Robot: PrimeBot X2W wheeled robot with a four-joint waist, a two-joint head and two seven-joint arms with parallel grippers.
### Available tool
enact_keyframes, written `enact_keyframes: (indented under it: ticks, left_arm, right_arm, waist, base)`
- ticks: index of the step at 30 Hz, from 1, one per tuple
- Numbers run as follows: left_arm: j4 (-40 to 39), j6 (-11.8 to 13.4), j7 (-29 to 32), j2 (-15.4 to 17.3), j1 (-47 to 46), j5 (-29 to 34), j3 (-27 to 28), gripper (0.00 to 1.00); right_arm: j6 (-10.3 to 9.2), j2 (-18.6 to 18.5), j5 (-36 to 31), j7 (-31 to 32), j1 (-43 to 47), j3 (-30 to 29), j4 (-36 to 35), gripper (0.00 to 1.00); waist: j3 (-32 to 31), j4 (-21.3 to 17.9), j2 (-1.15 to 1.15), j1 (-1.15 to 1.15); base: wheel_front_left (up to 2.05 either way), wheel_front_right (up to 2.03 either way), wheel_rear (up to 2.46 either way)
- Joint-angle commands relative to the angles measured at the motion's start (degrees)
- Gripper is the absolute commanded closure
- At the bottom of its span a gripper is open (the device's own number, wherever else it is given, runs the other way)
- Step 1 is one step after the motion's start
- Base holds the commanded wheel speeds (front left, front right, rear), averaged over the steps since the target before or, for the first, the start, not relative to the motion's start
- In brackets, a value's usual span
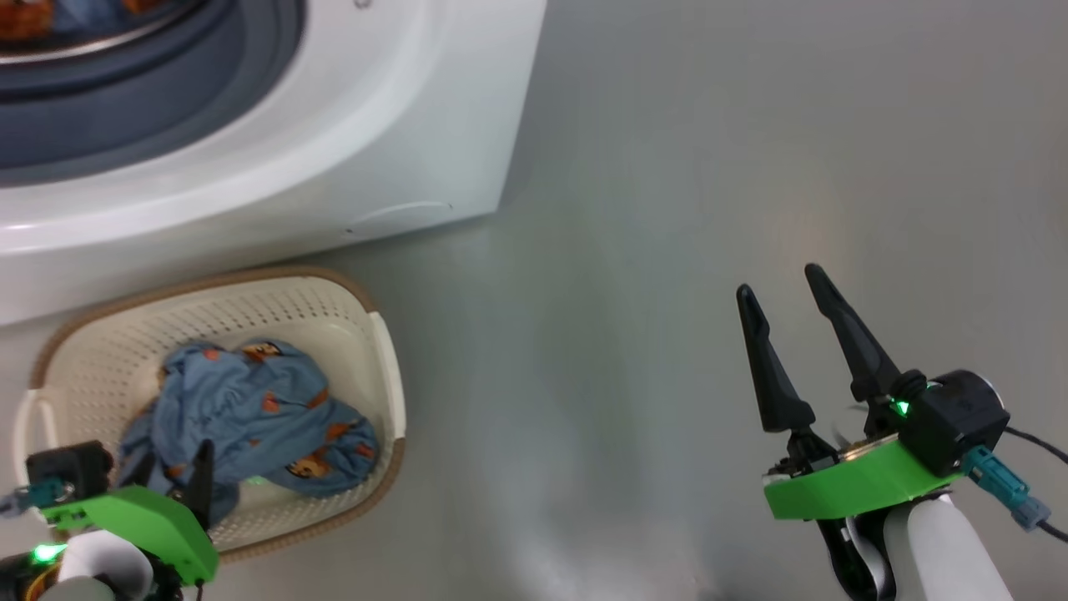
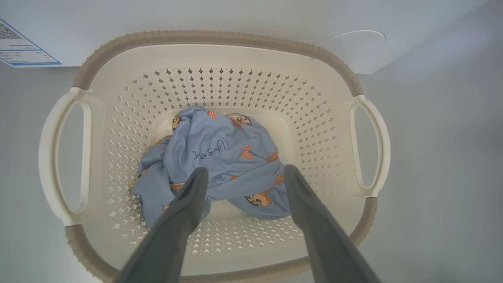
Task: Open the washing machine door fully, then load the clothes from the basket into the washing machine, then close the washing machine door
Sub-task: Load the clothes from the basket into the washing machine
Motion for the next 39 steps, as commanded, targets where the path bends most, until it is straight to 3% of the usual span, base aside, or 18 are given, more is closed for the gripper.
enact_keyframes:
  ticks: [1,21,39]
  left_arm:
    - [0.87,-0.14,0.3,2.66,-1.97,-1.48,1.35,0.0]
    - [16.78,-0.15,2.23,9.78,-16.22,-11.29,-6.21,0.0]
    - [27.99,-0.15,3.34,15.17,-29.49,-12.25,-9.35,0.0]
  right_arm:
    - [0.09,-0.23,0.7,-0.27,-1.2,1.66,-1.81,0.0]
    - [0.09,-0.22,2.2,-0.27,-3.07,2.47,-5.0,0.0]
    - [0.09,-0.22,1.2,-0.27,-1.5,2.44,-8.59,0.0]
  waist:
    - [5.41,-3.42,0.0,0.0]
    - [17.55,-7.17,0.0,0.0]
    - [26.07,-8.64,0.0,0.0]
  base:
    - [0.0,0.0,0.0]
    - [0.0,0.0,0.0]
    - [0.0,0.0,0.0]
